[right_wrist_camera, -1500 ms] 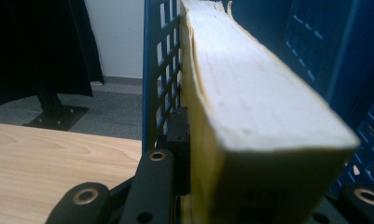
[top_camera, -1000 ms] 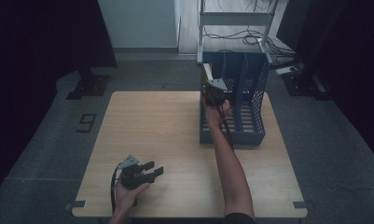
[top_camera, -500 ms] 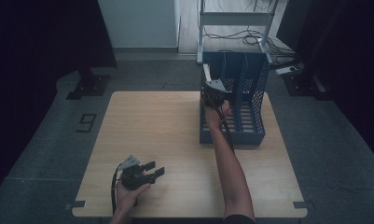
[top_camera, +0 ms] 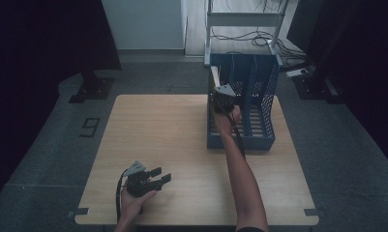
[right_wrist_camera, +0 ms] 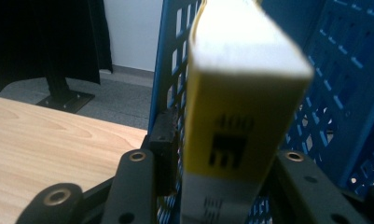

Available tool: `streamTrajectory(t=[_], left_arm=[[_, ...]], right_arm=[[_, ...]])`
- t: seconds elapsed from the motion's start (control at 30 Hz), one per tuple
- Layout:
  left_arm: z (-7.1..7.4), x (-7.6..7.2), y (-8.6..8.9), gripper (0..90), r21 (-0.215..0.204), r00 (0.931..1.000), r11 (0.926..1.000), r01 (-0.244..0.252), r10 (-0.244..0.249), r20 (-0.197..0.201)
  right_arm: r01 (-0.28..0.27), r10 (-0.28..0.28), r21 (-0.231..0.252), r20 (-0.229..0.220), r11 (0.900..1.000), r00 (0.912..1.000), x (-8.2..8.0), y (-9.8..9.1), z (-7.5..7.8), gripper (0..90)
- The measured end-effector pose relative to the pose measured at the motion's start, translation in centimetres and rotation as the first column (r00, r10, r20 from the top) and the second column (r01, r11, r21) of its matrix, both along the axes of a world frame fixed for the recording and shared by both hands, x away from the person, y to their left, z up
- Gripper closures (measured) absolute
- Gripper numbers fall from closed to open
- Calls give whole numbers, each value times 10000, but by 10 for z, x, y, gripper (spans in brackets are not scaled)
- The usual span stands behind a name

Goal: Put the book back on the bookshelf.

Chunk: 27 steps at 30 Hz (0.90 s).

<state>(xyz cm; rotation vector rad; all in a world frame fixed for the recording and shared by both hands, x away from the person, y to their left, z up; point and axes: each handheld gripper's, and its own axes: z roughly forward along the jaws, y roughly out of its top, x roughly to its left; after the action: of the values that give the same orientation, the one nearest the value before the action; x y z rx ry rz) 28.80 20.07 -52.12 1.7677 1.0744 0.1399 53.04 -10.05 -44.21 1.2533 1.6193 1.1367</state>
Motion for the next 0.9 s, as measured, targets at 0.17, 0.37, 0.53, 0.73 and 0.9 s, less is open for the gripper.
streamTrajectory(t=[0.17, 0.37, 0.53, 0.73, 0.9], left_arm=[[0, 1, 1, 406, -11, 10000, 10000, -35, 35, -29], [0, 1, 1, 406, -42, 10000, 10000, -49, 49, -56], [-1, 3, 1, 406, -70, 9999, 10000, -70, 70, -95], [-2, 3, -2, 406, 22, 9999, 10000, -56, 56, -107], [-3, 2, -4, 406, 111, 9999, 9999, -23, 24, -127]], right_arm=[[-103, 102, -96, -62, 9999, 9999, -2, -2, -2, 588], [-170, 170, -61, -15, 9998, 9999, -6, -5, -2, 561], [-227, 227, -65, -6, 9997, 9997, -10, -7, -1, 520], [-235, 235, 24, -69, 9997, 9997, -12, -10, -2, 489], [-361, 361, 49, -82, 9993, 9993, -15, -12, -2, 475]])
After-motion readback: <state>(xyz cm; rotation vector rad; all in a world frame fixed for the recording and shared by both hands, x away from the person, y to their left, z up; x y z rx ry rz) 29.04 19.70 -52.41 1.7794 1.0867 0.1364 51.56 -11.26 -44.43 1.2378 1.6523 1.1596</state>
